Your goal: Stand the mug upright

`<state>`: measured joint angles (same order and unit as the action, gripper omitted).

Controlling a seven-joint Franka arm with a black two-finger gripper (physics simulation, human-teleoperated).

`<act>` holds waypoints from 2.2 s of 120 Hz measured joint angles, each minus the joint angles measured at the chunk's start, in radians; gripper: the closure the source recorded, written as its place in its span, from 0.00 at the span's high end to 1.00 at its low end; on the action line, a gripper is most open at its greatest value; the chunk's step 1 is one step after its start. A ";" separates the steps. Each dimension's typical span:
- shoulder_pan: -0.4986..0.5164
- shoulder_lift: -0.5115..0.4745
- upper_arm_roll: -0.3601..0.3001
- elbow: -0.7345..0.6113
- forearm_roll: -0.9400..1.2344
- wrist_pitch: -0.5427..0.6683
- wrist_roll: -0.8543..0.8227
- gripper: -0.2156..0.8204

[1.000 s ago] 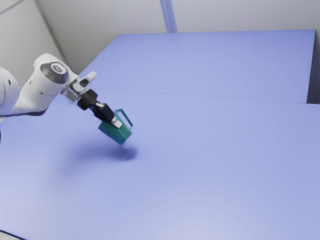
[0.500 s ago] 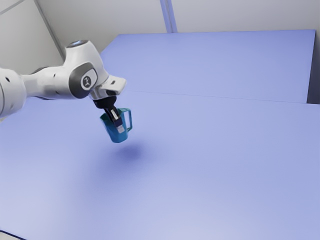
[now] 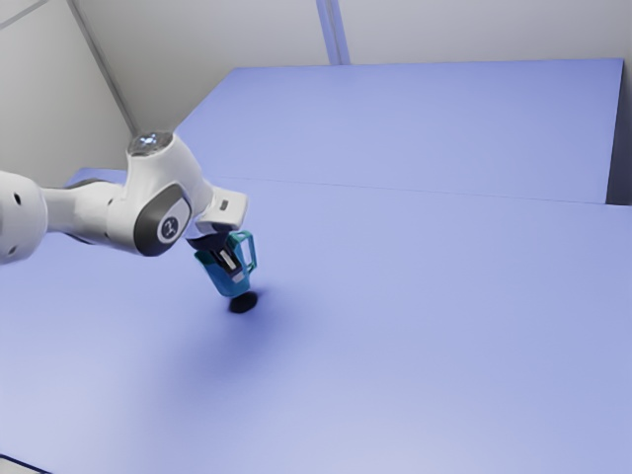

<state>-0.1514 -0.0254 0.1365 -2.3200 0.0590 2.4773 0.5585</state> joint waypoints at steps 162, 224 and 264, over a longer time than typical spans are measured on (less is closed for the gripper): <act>-0.008 0.016 0.002 -0.039 -0.007 0.145 -0.076 0.59; 0.004 -0.020 -0.024 0.046 -0.021 0.103 -0.082 0.75; -0.014 0.099 -0.028 0.474 -0.117 -0.292 -0.148 0.78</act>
<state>-0.1658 0.0733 0.1083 -1.8457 -0.0584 2.1855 0.4109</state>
